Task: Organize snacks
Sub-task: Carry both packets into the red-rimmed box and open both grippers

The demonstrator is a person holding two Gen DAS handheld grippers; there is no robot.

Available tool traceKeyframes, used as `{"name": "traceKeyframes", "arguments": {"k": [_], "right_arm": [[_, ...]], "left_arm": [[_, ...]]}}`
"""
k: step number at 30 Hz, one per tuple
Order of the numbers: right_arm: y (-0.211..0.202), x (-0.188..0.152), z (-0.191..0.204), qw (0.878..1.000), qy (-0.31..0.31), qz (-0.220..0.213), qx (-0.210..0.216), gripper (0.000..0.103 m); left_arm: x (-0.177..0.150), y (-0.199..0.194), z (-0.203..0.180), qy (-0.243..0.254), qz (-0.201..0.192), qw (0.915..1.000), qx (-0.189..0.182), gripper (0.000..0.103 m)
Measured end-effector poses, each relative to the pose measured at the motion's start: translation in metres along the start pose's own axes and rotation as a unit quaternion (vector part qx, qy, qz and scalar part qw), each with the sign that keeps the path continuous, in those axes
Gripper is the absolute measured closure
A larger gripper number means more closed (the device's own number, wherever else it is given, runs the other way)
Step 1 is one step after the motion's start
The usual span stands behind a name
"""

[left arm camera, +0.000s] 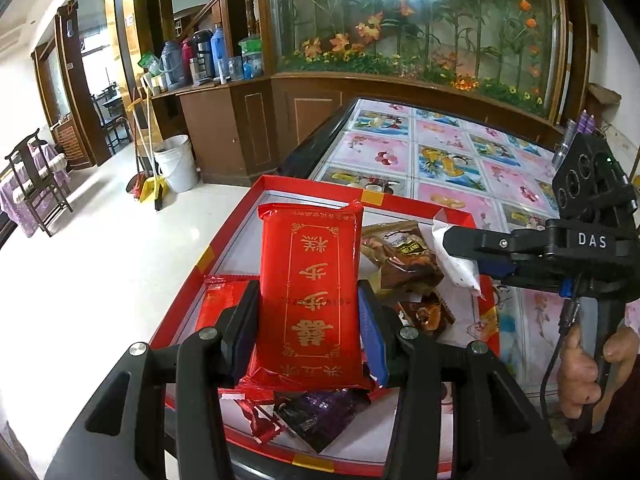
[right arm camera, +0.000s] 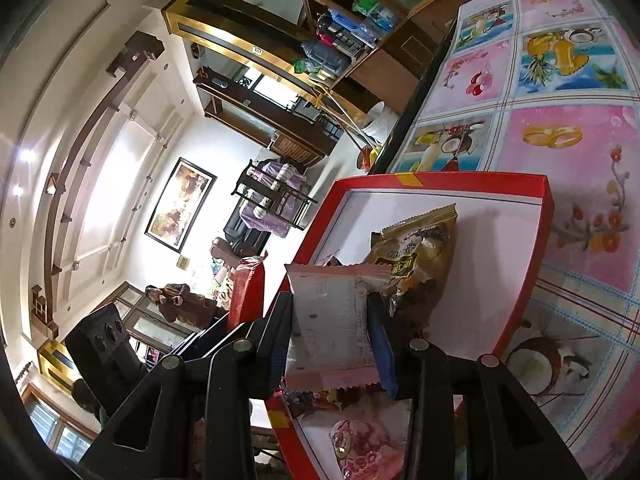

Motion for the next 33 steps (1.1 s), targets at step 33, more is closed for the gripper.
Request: {"name": "traceKeyframes", "arguments": {"k": [33], "right_arm": [[0.011, -0.019, 0.031, 0.989, -0.121, -0.019, -0.081, 0.063]], "left_arm": [[-0.009, -0.005, 0.015, -0.010, 0.001, 0.9998, 0.018, 0.058]]}}
Point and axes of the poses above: each gripper's, at about its wrist camera, not at the fingertips, and y roughly the way its jaws point, z to its left, x to its top, the point moved 1 cm from there along y, roughly the way its jaws point, and after that the axes turned 6 degrees about y, right-handed, at the moved point
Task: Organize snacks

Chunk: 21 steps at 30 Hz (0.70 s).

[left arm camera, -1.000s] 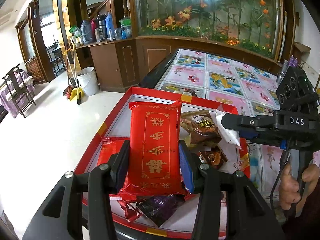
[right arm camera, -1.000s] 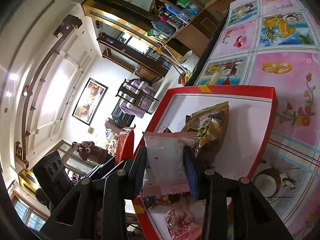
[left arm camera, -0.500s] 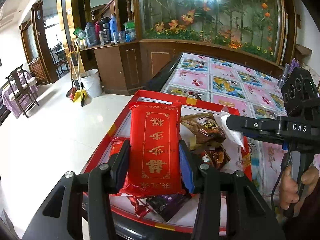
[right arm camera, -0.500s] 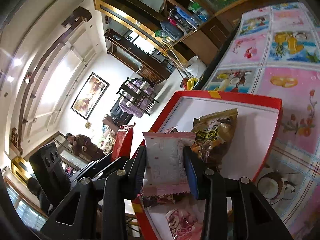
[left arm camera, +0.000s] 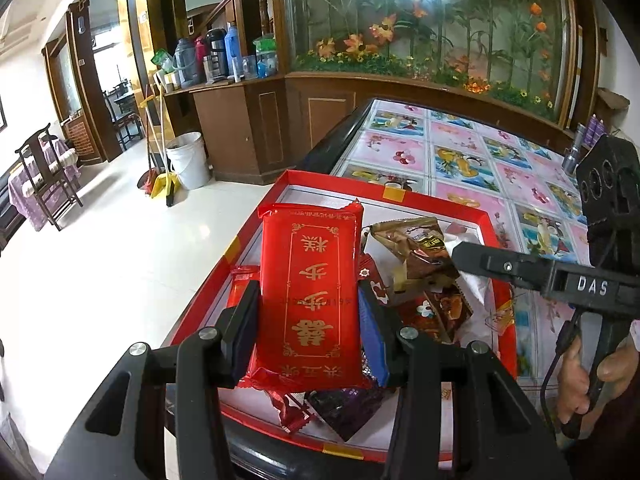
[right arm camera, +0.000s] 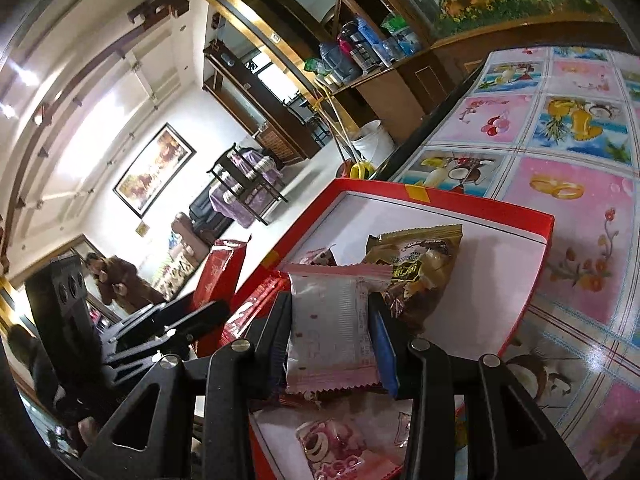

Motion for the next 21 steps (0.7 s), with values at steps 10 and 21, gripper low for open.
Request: {"name": "traceKeyframes", "arguments": {"k": [10, 21], "right_arm": [[0.000, -0.005, 0.007, 1.000, -0.020, 0.001, -0.022, 0.045], [-0.025, -0.002, 0.006, 0.989, -0.045, -0.075, -0.115, 0.032]], "left_arm": [[-0.002, 0.012, -0.002, 0.004, 0.022, 0.9998, -0.001, 0.058], [0.000, -0.016, -0.001, 0.009, -0.022, 0.9996, 0.017, 0.019]]}}
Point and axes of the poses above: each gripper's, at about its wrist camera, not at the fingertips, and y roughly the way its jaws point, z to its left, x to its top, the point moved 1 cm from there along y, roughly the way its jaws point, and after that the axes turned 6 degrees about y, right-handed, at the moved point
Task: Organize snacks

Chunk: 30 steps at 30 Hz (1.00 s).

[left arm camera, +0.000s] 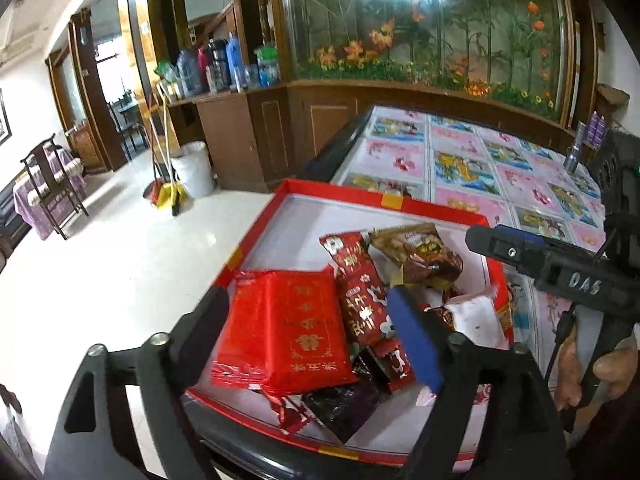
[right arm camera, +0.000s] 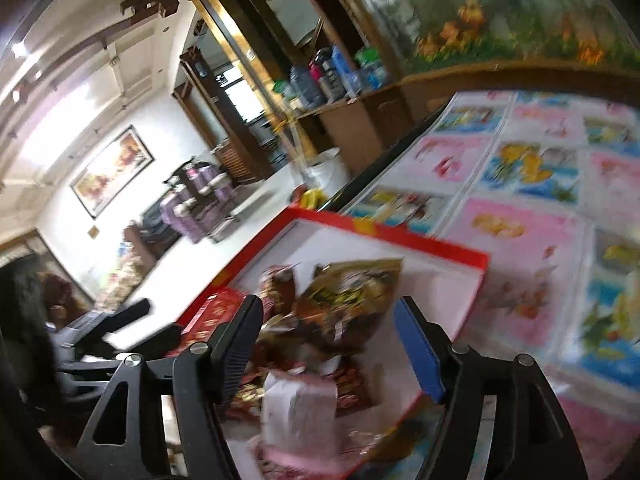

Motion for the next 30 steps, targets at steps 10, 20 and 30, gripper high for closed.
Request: {"name": "traceKeyframes", "arguments": {"k": [10, 20, 30], "right_arm": [[-0.070, -0.014, 0.042, 0.988, -0.062, -0.138, -0.039, 0.018], [-0.092, -0.064, 0.091, 0.984, -0.114, -0.132, -0.031, 0.015], [-0.076, -0.093, 0.128, 0.976, -0.188, -0.104, -0.028, 0.015]], "left_arm": [[-0.005, -0.043, 0.037, -0.037, -0.072, 0.9898, 0.117, 0.012], [-0.023, -0.065, 0.069, -0.103, -0.106, 0.9844, 0.095, 0.000], [-0.027, -0.071, 0.063, -0.081, -0.113, 0.9839, 0.112, 0.000]]}}
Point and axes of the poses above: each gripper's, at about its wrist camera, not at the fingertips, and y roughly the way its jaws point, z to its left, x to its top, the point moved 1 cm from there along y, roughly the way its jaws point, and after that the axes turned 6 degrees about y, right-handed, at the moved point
